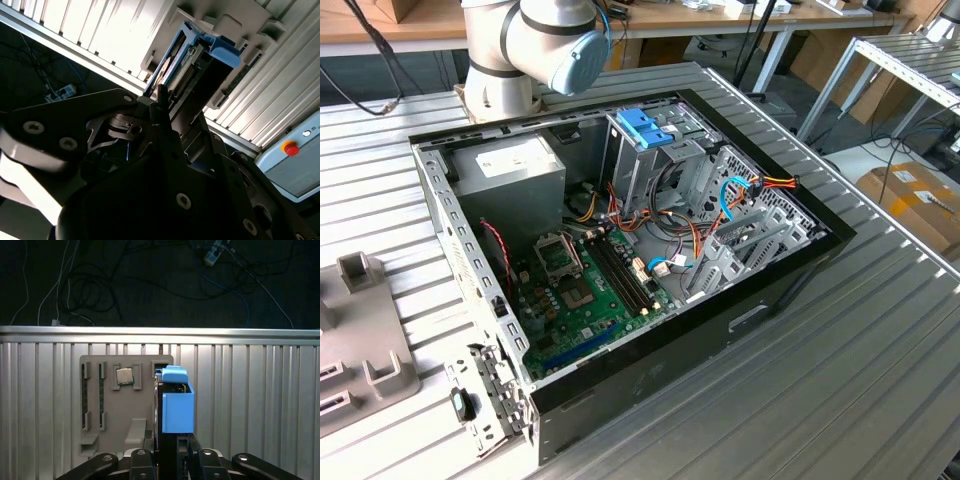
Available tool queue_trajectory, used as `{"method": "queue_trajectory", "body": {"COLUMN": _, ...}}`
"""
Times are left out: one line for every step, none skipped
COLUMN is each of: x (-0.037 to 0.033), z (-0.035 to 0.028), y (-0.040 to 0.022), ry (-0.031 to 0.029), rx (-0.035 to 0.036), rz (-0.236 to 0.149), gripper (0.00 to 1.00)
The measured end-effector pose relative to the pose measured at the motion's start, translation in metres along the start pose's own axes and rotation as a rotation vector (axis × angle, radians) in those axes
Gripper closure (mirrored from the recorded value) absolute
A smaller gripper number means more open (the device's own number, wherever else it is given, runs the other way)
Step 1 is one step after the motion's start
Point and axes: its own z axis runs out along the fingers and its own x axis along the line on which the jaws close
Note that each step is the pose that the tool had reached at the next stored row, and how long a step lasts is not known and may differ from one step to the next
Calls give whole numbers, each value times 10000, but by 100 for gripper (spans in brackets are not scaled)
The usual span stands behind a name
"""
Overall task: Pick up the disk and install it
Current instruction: 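Pick up the disk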
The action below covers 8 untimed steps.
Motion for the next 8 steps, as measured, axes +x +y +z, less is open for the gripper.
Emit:
{"method": "queue_trajectory", "body": {"x": 0, "z": -1, "y": 0, "ry": -1, "rx": 1, "rz": 0, "gripper": 65}}
{"method": "queue_trajectory", "body": {"x": 0, "z": -5, "y": 0, "ry": 0, "rx": 0, "rz": 0, "gripper": 65}}
{"method": "queue_trajectory", "body": {"x": 0, "z": -27, "y": 0, "ry": 0, "rx": 0, "rz": 0, "gripper": 65}}
{"method": "queue_trajectory", "body": {"x": 0, "z": -49, "y": 0, "ry": 0, "rx": 0, "rz": 0, "gripper": 65}}
{"method": "queue_trajectory", "body": {"x": 0, "z": -59, "y": 0, "ry": 0, "rx": 0, "rz": 0, "gripper": 65}}
{"method": "queue_trajectory", "body": {"x": 0, "z": -62, "y": 0, "ry": 0, "rx": 0, "rz": 0, "gripper": 65}}
{"method": "queue_trajectory", "body": {"x": 0, "z": -61, "y": 0, "ry": 0, "rx": 1, "rz": 0, "gripper": 65}}
{"method": "queue_trajectory", "body": {"x": 0, "z": -62, "y": 0, "ry": 0, "rx": 1, "rz": 0, "gripper": 65}}
